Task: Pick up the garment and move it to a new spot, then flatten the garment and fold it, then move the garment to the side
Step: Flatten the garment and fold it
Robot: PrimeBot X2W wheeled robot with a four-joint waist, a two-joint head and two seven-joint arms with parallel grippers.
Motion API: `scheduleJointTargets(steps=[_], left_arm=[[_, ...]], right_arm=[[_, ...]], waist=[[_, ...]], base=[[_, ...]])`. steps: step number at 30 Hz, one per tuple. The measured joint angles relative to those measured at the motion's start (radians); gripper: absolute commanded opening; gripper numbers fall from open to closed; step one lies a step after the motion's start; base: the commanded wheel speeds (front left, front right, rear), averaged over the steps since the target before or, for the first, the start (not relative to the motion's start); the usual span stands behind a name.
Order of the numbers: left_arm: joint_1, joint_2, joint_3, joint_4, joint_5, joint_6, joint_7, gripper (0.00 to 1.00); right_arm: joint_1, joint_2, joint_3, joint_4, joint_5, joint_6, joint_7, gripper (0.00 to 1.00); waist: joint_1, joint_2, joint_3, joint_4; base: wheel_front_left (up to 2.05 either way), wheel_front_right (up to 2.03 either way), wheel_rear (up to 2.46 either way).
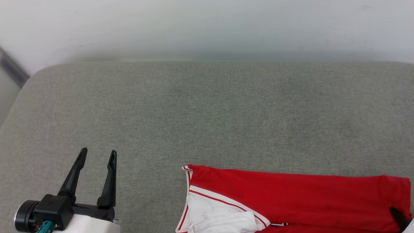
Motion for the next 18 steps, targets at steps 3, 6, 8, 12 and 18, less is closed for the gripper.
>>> scheduleJointTargets(steps=[3, 6, 8, 12, 18], left_arm=[[0.003, -0.002, 0.007, -0.001, 0.000, 0.000, 0.000, 1.00], [0.004, -0.008, 0.007, -0.001, 0.000, 0.000, 0.000, 1.00], [0.007, -0.013, 0.007, 0.000, 0.001, 0.000, 0.000, 1.00], [0.020, -0.023, 0.012, 0.002, 0.002, 0.000, 0.000, 1.00], [0.029, -0.023, -0.010, 0.011, -0.017, 0.000, 0.000, 1.00]], right_arm=[[-0.001, 0.000, -0.001, -0.025, -0.008, 0.000, 0.025, 0.00], [0.010, 0.000, 0.011, -0.078, -0.017, 0.000, 0.053, 0.00], [0.025, 0.003, 0.015, -0.124, -0.025, 0.000, 0.062, 0.00], [0.065, 0.021, 0.059, -0.240, -0.049, -0.001, 0.116, 0.00], [0.107, 0.103, 0.114, -0.421, -0.049, -0.001, 0.231, 0.00]], waist=[[0.0000, 0.0000, -0.002, -0.010], [0.0000, 0.0000, -0.008, -0.021], [0.0000, 0.0000, -0.015, -0.028], [0.0000, 0.0000, -0.034, -0.042], [0.0000, 0.0000, -0.051, -0.052]], base=[[0.00, 0.00, 0.00], [0.00, 0.00, 0.00], [0.00, 0.00, 0.00], [0.00, 0.00, 0.00], [0.00, 0.00, 0.00]])
